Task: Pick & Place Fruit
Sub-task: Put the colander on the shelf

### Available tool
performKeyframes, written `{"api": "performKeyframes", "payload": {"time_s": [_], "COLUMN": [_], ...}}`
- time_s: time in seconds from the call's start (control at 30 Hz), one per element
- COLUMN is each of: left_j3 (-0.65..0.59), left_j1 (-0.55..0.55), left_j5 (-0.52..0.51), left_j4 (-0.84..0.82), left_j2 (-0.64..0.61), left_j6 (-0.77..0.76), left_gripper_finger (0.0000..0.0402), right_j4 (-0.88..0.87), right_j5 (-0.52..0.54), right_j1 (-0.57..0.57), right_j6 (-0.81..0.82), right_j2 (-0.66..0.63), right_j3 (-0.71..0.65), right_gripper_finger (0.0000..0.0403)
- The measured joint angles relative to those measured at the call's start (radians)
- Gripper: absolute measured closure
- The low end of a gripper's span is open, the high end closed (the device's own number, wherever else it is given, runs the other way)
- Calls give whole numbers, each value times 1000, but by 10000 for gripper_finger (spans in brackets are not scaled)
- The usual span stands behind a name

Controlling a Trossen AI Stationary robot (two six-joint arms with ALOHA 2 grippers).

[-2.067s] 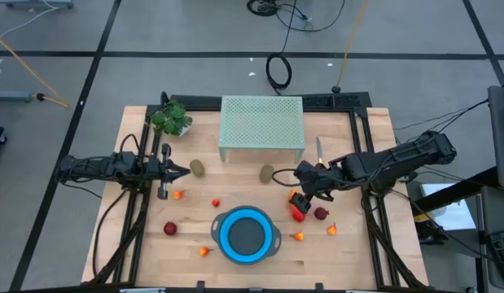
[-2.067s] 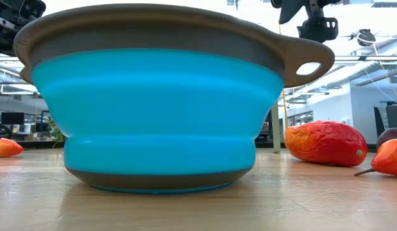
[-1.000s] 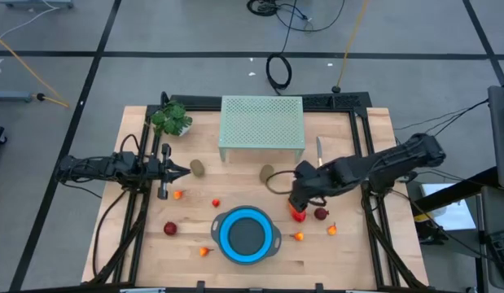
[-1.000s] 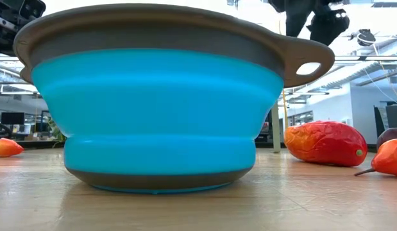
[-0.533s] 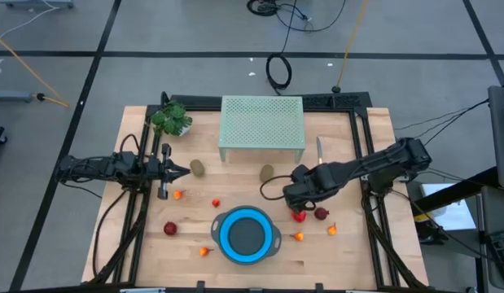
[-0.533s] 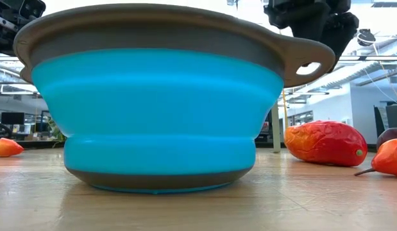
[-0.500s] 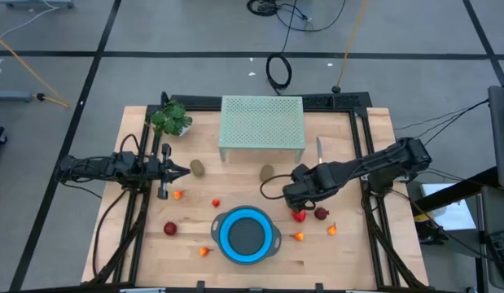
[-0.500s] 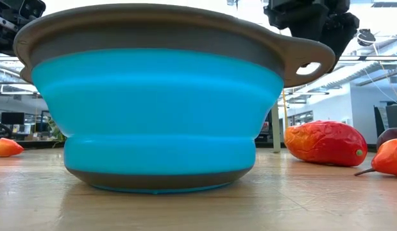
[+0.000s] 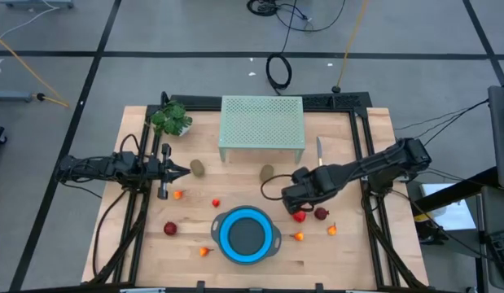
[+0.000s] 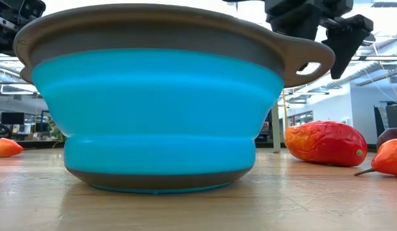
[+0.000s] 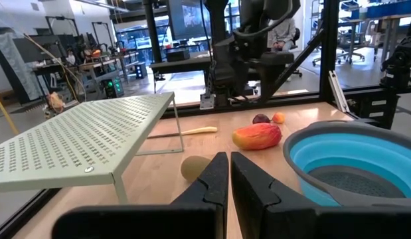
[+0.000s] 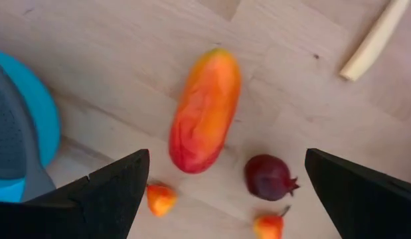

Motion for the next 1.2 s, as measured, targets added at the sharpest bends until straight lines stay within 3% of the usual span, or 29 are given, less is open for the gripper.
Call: {"api": "performKeyframes", "payload": {"time_s": [0.57,1.2], "left_j3": [0,0], "left_j1": [0,0], "left_j5": [0,0], "left_j4": [2,2], "left_j2": [0,0], "left_j6": [0,0], "left_gripper_finger": [380,380], "right_j4": [40,65], "right_j5": [-31,-8], "right_j1": [17,34], "right_j6": [56,123], "right_j2": [123,126], "right_j3": [-2,-2], "right_gripper_finger": [8,8]}}
